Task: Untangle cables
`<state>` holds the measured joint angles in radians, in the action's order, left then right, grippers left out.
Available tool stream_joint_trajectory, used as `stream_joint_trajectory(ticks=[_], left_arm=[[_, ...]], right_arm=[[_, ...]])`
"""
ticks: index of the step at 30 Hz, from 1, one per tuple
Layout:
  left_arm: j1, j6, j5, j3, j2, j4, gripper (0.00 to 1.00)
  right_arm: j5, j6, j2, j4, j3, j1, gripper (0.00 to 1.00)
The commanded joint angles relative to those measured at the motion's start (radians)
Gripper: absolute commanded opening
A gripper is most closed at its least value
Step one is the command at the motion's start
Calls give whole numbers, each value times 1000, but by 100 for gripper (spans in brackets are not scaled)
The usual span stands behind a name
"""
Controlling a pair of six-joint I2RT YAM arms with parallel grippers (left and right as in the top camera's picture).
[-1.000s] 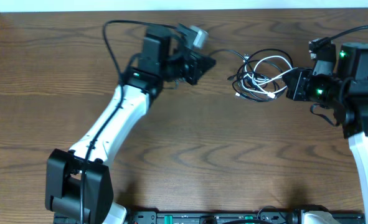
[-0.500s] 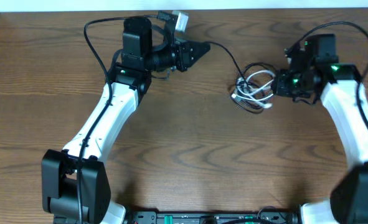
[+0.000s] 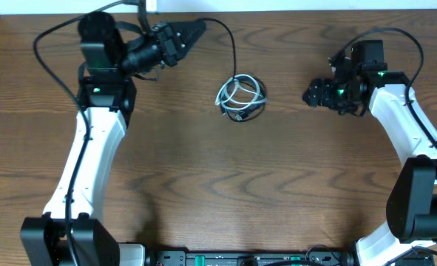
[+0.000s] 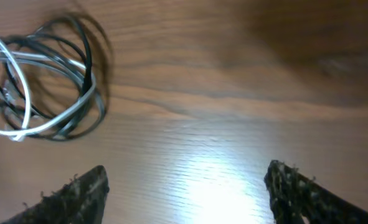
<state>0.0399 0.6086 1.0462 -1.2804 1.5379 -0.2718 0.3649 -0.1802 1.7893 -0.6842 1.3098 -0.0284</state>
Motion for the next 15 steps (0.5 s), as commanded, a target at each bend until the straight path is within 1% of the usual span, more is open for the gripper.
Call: stream_joint_trajectory(ticks=[1,4,7,9,12,13,14,15], left_arm=[[-2,34,42,1,-42,-8,8],[8,68,43,1,-59,-16,8],[18,137,43,1,-77,-65,8],[23,185,43,1,-92,-102,8],[25,229,43,1,-122,-129,8],[25,229,43,1,-134,-130,8],[25,228,43,1,-143,-130,8],[25,228,45,1,-155,-130,8]], right_arm=[[167,1,-5,37,17,-29,90],[142,0,-3,71,17,-68,99],[101,-10,-3,102,17,-117,95],[101,-17,-3,128,17,-151,89],[94,-32,-3,158,17,-204,67],[79,-33,-3,163,17,-227,62],[70,-38,-3,165,17,-239,60],[46,-62,-3,165,17,-257,61]])
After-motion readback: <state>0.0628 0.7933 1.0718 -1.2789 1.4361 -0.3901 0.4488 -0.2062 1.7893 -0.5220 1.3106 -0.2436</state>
